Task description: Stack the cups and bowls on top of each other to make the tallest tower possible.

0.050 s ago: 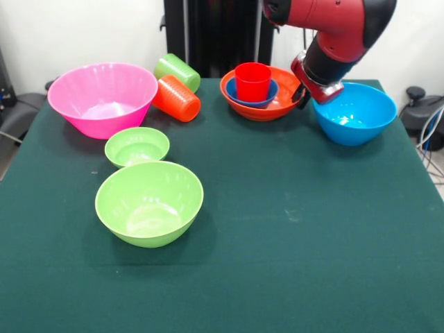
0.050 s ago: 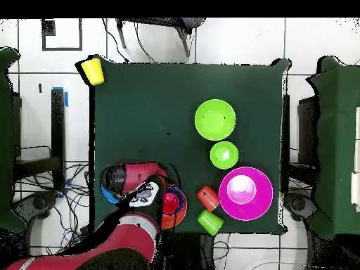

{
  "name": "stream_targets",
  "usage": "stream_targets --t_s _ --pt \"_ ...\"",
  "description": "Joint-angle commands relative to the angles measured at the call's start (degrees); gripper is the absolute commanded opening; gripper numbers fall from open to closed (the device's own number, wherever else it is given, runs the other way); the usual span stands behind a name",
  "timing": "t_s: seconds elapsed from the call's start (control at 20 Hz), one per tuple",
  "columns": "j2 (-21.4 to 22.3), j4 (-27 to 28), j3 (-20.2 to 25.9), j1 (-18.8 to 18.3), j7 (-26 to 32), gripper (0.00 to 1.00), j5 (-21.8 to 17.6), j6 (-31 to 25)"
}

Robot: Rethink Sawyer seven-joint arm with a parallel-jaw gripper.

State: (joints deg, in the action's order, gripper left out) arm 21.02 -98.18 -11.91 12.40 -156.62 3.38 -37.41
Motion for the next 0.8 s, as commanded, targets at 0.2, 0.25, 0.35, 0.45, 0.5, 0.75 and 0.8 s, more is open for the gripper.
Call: stream_targets --t_s 0.2,0.25,0.35,0.45,0.5,0.75,0.8 --pt "-5.5 8.09 1.17 2.33 -4.75 0.0 -0.48 -1.06" --pt "-5.33 8.46 0.93 2.31 -4.65 0.0 -0.37 -1.41" --pt "-5.13 8.94 0.54 2.59 -4.59 0.0 -0.1 -1.97" --pt "-5.19 9.45 0.12 2.8 -4.43 0.0 -0.05 -2.02" --pt "-5.46 9.91 -0.05 2.73 -4.25 0.0 -0.09 -1.91" --pt "-7.3 13.28 -1.38 2.87 -3.84 0.0 -0.61 -1.78" --pt "-7.53 13.55 -1.42 2.68 -3.64 0.0 -0.64 -1.39"
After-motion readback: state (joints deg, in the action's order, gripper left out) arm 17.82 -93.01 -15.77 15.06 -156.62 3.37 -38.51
